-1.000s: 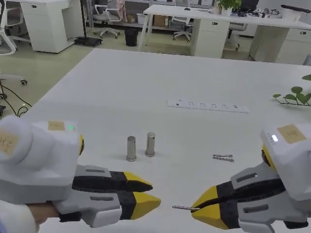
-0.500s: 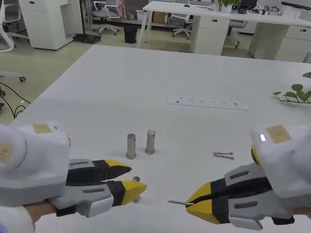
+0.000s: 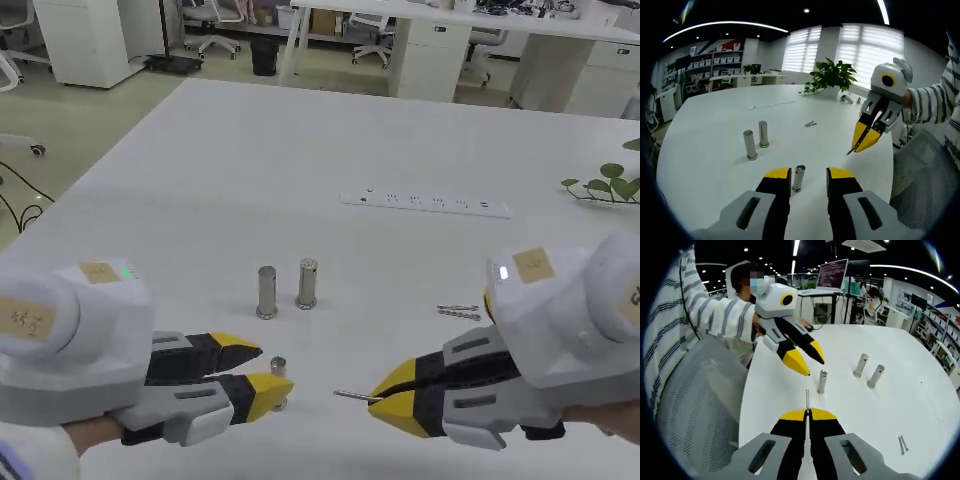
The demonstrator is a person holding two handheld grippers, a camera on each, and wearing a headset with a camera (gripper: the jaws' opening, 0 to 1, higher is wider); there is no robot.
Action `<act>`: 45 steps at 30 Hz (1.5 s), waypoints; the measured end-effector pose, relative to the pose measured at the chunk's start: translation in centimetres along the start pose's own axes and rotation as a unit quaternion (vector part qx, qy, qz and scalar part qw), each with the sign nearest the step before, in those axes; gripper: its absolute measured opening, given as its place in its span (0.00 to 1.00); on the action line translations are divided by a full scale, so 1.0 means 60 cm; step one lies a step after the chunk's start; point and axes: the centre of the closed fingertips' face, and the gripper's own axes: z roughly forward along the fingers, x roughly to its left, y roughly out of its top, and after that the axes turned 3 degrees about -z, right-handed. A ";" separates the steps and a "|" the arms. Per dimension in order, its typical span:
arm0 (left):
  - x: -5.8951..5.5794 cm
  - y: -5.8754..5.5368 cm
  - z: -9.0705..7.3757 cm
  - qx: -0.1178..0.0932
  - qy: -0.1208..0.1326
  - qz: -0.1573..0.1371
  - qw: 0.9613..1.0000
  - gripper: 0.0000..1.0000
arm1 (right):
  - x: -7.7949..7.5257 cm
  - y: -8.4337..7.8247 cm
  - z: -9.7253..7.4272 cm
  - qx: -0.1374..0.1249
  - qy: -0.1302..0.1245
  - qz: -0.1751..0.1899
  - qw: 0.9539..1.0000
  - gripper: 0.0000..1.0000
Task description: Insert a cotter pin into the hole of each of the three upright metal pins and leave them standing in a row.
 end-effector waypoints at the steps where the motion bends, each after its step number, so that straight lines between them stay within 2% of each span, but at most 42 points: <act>1: 0.003 -0.003 0.002 0.002 0.001 -0.001 1.000 0.27 | -0.002 0.000 0.002 0.000 -0.001 0.001 1.000 0.02; 11: 0.016 -0.028 0.015 0.016 0.009 -0.011 1.000 0.27 | -0.020 0.000 0.020 0.006 -0.003 0.007 1.000 0.02; 16: 0.019 -0.030 0.023 0.012 0.006 -0.020 1.000 0.26 | -0.026 0.002 0.028 0.006 -0.004 0.011 1.000 0.02; 24: 0.018 -0.045 0.034 0.024 0.009 -0.020 0.999 0.25 | -0.031 -0.004 0.037 0.013 -0.004 0.015 1.000 0.02; 30: 0.024 -0.048 0.038 0.020 0.020 -0.023 0.999 0.22 | -0.035 -0.009 0.040 0.019 -0.004 0.020 1.000 0.02; 45: 0.031 -0.053 0.053 0.021 0.025 -0.021 0.999 0.17 | -0.046 -0.005 0.053 0.021 -0.003 0.018 1.000 0.02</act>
